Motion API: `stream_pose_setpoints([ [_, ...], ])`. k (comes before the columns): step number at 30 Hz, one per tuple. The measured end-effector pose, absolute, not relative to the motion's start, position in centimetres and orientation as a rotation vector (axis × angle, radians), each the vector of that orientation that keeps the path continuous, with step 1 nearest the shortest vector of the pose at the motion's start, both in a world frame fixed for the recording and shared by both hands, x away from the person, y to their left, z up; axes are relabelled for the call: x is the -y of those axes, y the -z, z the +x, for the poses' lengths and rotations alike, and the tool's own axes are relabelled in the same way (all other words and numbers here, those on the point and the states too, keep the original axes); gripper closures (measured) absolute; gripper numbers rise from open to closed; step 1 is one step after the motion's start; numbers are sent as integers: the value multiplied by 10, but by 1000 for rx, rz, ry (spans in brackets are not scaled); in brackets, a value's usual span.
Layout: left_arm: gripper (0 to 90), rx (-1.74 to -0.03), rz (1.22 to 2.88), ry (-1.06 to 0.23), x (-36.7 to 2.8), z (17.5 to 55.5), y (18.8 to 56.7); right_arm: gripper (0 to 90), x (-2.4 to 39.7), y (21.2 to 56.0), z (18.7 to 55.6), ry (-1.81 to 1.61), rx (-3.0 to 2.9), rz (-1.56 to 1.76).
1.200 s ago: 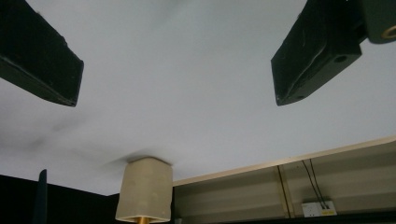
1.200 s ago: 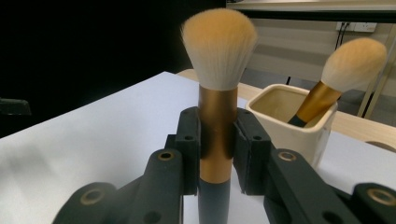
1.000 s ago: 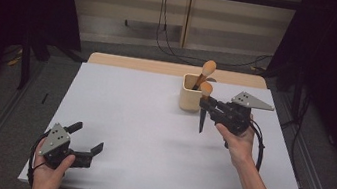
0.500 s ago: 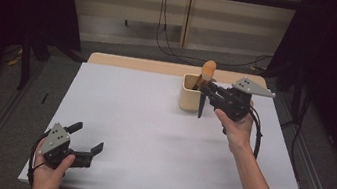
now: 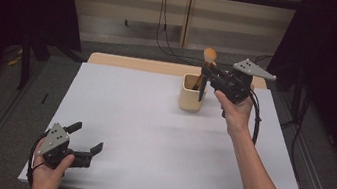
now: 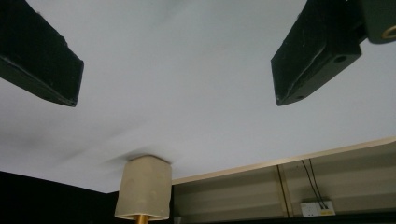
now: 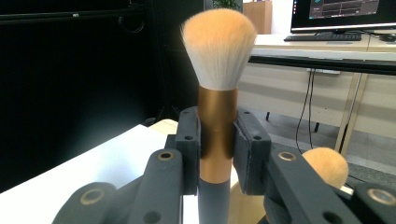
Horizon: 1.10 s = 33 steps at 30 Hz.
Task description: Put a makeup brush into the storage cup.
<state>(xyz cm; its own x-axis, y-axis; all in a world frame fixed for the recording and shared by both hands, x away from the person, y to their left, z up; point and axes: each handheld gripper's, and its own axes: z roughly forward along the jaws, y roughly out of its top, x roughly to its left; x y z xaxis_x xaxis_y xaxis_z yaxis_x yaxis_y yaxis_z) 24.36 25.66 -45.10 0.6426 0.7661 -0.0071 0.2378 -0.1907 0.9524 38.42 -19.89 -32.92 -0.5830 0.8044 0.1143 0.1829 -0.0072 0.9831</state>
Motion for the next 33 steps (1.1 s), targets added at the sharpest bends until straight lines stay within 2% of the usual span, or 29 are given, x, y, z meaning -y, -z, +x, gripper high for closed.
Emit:
stream_pose_setpoints([
  [23,24,-823,1740,-580,-258,244,452,740,197,322,434,-1591,-1720,1060],
  [33,24,-815,1743,-580,-258,244,452,740,194,337,444,-1573,-1729,1073],
])
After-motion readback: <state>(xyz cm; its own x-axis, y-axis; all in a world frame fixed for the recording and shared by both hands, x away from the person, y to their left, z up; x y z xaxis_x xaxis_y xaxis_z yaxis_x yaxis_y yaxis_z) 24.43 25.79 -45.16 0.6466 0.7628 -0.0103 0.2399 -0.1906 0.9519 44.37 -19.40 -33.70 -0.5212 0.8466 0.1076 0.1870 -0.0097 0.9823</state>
